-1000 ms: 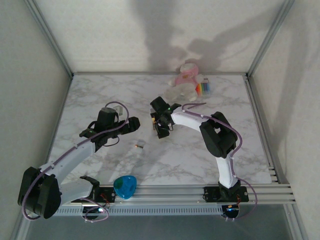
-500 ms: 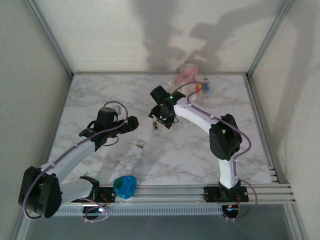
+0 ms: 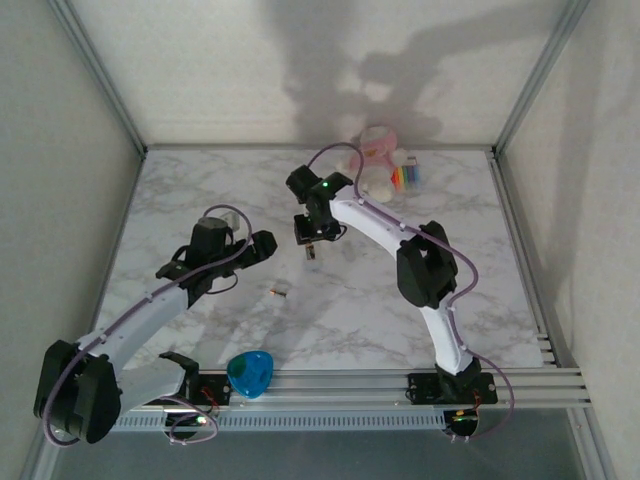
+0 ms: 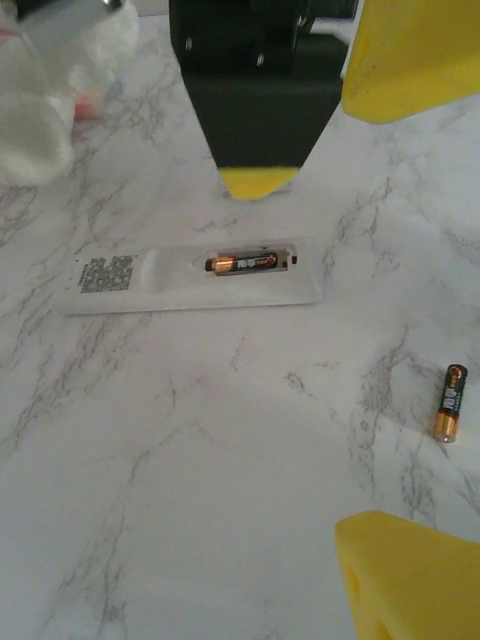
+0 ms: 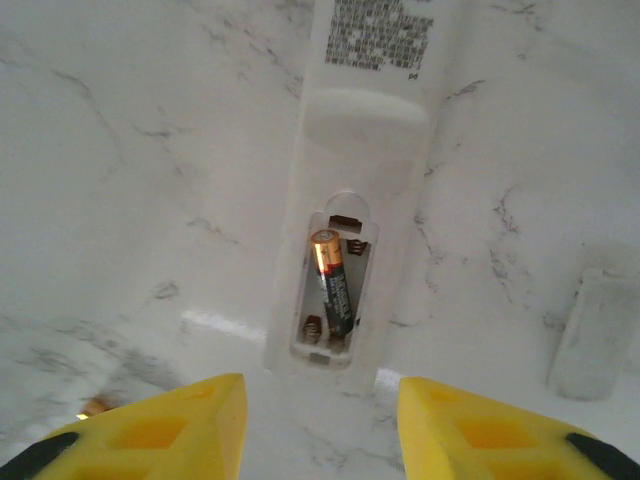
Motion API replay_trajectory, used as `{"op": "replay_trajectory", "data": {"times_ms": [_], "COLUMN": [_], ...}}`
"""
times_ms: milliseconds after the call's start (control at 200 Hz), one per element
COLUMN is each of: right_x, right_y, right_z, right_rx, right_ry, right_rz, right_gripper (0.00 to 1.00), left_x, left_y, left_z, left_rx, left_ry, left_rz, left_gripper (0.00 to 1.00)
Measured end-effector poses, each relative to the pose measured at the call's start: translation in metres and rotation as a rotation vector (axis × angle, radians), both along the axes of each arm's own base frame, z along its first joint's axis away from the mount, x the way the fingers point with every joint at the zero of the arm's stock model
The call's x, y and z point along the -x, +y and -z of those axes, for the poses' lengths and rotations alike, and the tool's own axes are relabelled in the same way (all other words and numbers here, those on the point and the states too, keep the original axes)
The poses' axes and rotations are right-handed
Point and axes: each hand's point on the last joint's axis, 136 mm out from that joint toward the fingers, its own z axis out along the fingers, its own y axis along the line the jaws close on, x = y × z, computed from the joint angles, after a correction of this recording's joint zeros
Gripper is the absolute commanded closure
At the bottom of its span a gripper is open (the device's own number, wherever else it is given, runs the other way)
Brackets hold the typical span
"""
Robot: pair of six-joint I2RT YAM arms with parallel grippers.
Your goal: Load the batteries into the remote control
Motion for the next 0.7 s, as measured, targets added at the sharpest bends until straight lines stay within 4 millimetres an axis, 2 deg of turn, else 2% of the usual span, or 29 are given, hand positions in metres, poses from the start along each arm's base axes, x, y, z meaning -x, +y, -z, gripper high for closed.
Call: {"op": "replay_trajectory", "data": {"times_ms": [255,511,701], "right_x": [-0.005,-0.01,-0.009], "right_y": [0.008,0.011,0.01], "right_z": [0.016,0.019,0.032], "right_rx": [0.054,0.065,0.086], "right_ry": [-0.011,-0.021,-0.001], "right_rz": [-0.118,-0.15,-0.162], "right_gripper": [0.59,0.62,0.63], "left_x": [0.01,0.013,0.013], "left_y": [-0.002,-0.002,-0.002], "left_z": [0.004,0.005,0.005], "left_rx": [0.044,0.054,0.055], "left_ry": [0.02,0.025,0.024], "left_rz": [-0.024,-0.033,-0.033], "left_gripper": [0.0,0.0,0.0]}}
